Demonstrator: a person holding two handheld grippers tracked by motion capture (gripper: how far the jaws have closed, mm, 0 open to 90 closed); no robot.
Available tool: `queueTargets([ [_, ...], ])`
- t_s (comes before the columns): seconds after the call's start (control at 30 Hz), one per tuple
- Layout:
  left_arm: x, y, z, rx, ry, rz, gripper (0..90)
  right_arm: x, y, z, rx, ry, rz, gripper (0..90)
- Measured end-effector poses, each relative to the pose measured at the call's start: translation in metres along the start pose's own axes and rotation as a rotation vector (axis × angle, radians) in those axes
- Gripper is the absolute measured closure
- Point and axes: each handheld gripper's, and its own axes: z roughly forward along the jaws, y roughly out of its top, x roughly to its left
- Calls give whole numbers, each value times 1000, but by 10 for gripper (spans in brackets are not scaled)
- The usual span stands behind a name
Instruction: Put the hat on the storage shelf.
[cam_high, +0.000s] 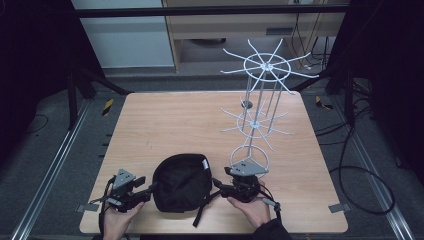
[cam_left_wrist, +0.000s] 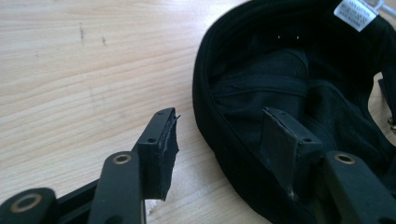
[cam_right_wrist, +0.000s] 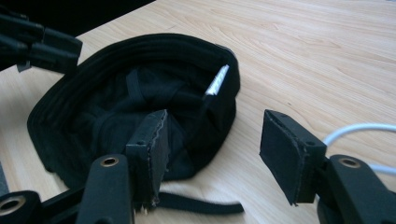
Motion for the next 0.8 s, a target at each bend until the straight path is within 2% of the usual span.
queueTargets([
  [0.23, -5, -1, 6, 43, -7, 19, 500, 7, 10, 23, 27, -7, -1, 431],
  [0.27, -6, -2, 8, 61, -6, 19, 509, 6, 12, 31, 38, -10, 3, 433],
  [0.3, -6, -2, 8, 61, -6, 19, 509, 6, 12, 31, 38, -10, 3, 433],
  [0.33, -6, -3, 10, 73, -14, 17, 515, 5, 12, 40, 59, -14, 11, 435],
  [0.43, -6, -3, 11, 81, -20, 14, 539, 5, 11, 48, 81, -13, 17, 441],
  [0.57, -7, -4, 13, 100, -18, 13, 567, 5, 7, 58, 113, -15, 7, 457],
  [0.63, -7, -4, 14, 112, -13, 11, 582, 4, 5, 63, 128, -12, 1, 489],
  [0.67, -7, -4, 15, 119, -14, 5, 590, 4, 4, 67, 143, -4, 9, 541],
  [0.7, -7, -4, 15, 119, -14, 5, 594, 4, 3, 69, 150, -1, 15, 553],
  [0.8, -5, -5, 16, 139, -7, -7, 605, 5, 2, 71, 153, 3, 25, 620],
])
